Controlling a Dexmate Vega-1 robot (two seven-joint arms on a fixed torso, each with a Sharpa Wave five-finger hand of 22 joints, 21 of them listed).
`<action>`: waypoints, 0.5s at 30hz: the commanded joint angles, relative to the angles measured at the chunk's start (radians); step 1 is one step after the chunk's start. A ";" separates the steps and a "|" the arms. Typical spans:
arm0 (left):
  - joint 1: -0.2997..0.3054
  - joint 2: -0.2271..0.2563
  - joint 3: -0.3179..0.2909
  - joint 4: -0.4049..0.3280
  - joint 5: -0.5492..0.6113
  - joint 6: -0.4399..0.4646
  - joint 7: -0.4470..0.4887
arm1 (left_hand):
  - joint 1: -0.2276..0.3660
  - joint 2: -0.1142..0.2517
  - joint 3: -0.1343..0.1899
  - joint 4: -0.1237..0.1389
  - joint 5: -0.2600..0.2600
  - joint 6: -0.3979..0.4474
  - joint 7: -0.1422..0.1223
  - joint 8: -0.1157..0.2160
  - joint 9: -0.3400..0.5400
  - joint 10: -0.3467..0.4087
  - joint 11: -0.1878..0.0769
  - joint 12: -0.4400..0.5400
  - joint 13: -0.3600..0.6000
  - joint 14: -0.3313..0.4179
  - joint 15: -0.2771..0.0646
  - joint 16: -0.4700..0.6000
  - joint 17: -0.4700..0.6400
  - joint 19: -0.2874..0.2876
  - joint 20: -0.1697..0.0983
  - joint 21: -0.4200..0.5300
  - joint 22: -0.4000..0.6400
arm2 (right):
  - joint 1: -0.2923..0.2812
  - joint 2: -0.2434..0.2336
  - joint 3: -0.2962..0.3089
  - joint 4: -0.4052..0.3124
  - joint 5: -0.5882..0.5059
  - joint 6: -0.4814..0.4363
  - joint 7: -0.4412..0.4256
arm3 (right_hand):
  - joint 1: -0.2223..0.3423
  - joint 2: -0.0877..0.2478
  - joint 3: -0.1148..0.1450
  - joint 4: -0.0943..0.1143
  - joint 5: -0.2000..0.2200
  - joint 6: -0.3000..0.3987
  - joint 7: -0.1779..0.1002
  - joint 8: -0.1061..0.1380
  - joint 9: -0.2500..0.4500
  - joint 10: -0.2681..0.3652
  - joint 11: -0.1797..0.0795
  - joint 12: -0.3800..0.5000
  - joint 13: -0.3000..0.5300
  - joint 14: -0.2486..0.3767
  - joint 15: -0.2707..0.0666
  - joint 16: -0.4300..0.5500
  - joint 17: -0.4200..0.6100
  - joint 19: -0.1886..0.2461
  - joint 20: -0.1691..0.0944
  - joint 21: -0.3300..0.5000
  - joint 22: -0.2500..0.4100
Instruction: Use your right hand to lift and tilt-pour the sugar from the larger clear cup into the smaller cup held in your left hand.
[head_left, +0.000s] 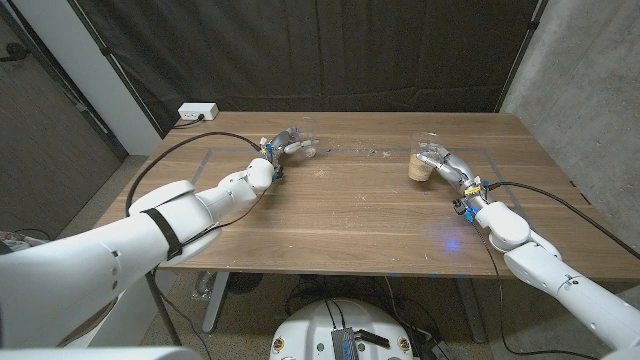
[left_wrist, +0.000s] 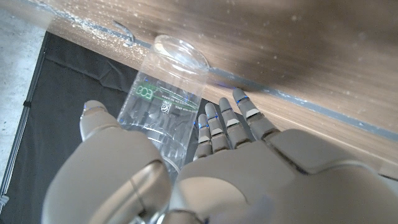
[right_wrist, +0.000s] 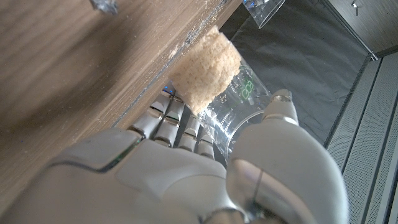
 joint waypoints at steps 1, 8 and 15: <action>0.014 -0.003 -0.011 0.025 -0.039 -0.080 -0.007 | 0.012 -0.001 -0.001 -0.008 0.006 0.016 0.001 0.008 0.006 0.014 -0.002 0.011 0.005 0.016 -0.011 0.006 0.004 0.015 -0.001 0.010 0.003 | 0.027 0.011 -0.011 0.024 -0.007 0.003 0.016 | 0.002 0.004 0.000 0.004 0.000 0.008 -0.005 0.007 0.002 0.003 0.005 0.004 0.004 0.010 -0.181 -0.001 0.003 -0.001 -0.022 0.010 0.002; 0.033 0.022 -0.028 -0.036 -0.058 -0.068 -0.022 | 0.029 0.005 -0.006 -0.009 0.013 0.043 -0.004 0.020 0.007 0.040 -0.006 0.026 0.009 0.045 -0.020 0.008 0.004 0.056 -0.010 0.023 0.000 | 0.034 0.015 -0.014 0.033 -0.006 0.008 0.019 | 0.001 0.004 -0.001 0.004 0.000 0.010 -0.005 0.008 0.002 0.006 0.003 0.007 0.007 0.012 -0.181 -0.003 0.004 -0.001 -0.021 0.010 0.002; 0.022 0.002 -0.050 -0.047 -0.110 0.054 -0.106 | 0.035 0.009 -0.008 -0.008 0.016 0.034 -0.005 0.017 0.007 0.044 -0.004 0.029 0.010 0.052 -0.021 0.006 0.002 0.063 -0.013 0.024 -0.001 | 0.032 0.011 -0.016 0.028 -0.007 0.002 0.019 | 0.001 0.004 -0.001 0.004 -0.001 0.013 -0.006 0.008 0.001 0.006 0.004 0.009 0.009 0.012 -0.181 -0.004 0.007 -0.001 -0.021 0.010 0.002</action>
